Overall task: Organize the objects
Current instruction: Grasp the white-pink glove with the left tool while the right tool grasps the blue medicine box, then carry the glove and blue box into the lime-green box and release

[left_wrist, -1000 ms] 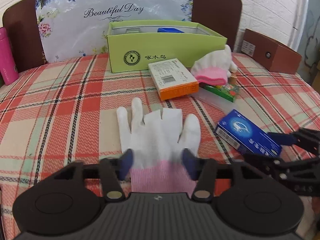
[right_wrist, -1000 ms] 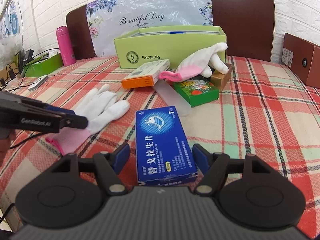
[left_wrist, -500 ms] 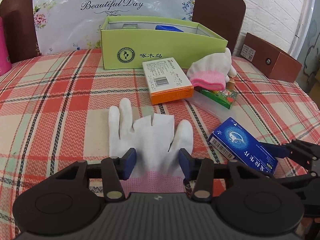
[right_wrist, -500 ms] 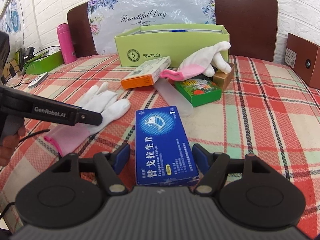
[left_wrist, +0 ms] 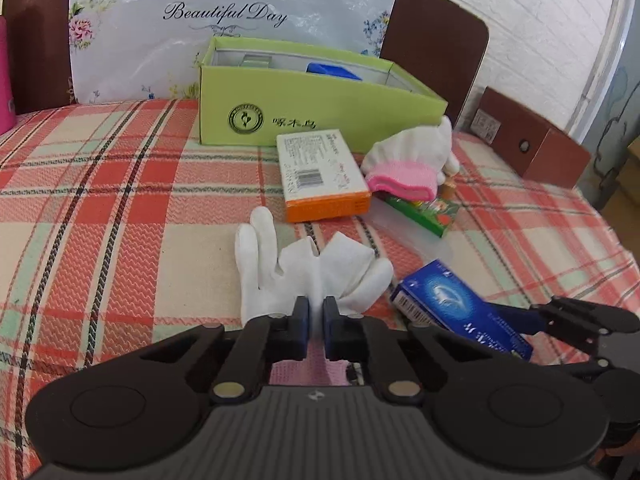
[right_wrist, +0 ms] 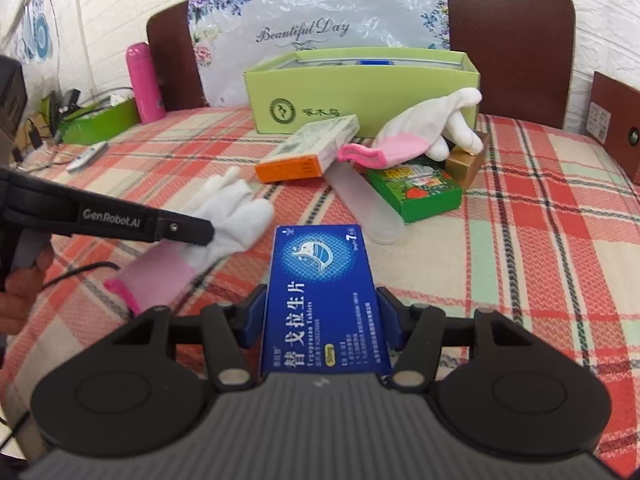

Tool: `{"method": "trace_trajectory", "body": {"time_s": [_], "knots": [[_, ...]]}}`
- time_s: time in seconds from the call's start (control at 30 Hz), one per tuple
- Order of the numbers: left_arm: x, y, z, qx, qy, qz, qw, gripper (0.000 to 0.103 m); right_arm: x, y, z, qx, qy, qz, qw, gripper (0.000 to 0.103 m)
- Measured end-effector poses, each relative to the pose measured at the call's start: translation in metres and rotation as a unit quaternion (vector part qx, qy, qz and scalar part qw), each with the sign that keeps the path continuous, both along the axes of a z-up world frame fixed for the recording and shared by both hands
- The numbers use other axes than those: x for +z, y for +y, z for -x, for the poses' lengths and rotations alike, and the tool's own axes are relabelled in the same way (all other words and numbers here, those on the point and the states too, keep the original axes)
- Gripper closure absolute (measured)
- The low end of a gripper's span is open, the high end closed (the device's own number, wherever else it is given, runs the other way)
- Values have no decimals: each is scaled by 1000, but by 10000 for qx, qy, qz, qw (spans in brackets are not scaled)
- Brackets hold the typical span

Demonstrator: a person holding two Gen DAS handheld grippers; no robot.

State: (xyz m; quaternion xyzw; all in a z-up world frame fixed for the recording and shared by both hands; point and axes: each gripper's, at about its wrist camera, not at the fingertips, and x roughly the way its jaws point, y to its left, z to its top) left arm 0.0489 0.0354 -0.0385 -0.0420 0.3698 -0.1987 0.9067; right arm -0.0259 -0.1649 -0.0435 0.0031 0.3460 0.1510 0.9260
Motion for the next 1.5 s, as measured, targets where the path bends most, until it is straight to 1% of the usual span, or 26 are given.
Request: {"method": "trace_trajectory", "body": {"time_s": [0.17,0.33,0.43,0.57,0.7,0.8,0.9,1.0,1.1,1.2,1.27,1.4,1.43,1.47,1.5], "knots": [[22,2,1,-70,-264,93,9996,98,18,-3,-2,48,-203,-176,9996,47],[51,-2,-8,-150,-707,36,9974,98,36,-7,-14,-10,-464,-147,9988,47],[68,-4,-20,-194,-887,106,9958,98,48,-11,-23,-46,-657,-124,9978,47],[86,-11,-43,-202,-1012,203,9944,98,67,-18,-40,-122,-938,-95,9955,47],[104,-18,-70,-227,-1068,415,9932,98,84,-22,-62,-237,-1197,99,9925,47],[116,-24,-93,-133,-1177,413,9921,98,95,-27,-84,-324,-1322,187,9905,47],[124,-29,-123,36,-1262,409,9912,98,103,-33,-110,-392,-1359,132,9899,47],[127,-32,-155,104,-1241,397,9914,98,106,-37,-140,-483,-1424,179,9885,47],[126,-37,-183,144,-1240,257,9918,98,108,-39,-169,-560,-1539,302,9860,47],[120,-41,-205,151,-1177,200,9927,98,105,-41,-199,-688,-1593,381,9841,47],[115,-44,-215,135,-1157,150,9931,98,99,-42,-219,-777,-1554,430,9838,47],[98,-50,-229,67,-1101,88,9939,98,81,-42,-250,-879,-1445,364,9849,47],[93,-52,-231,80,-1114,5,9937,95,75,-41,-256,-852,-1427,330,9855,46],[87,-54,-232,90,-1088,-136,9939,84,69,-40,-260,-770,-1408,315,9865,43],[82,-55,-232,135,-1038,-294,9941,61,64,-39,-262,-657,-1346,350,9881,26]]}}
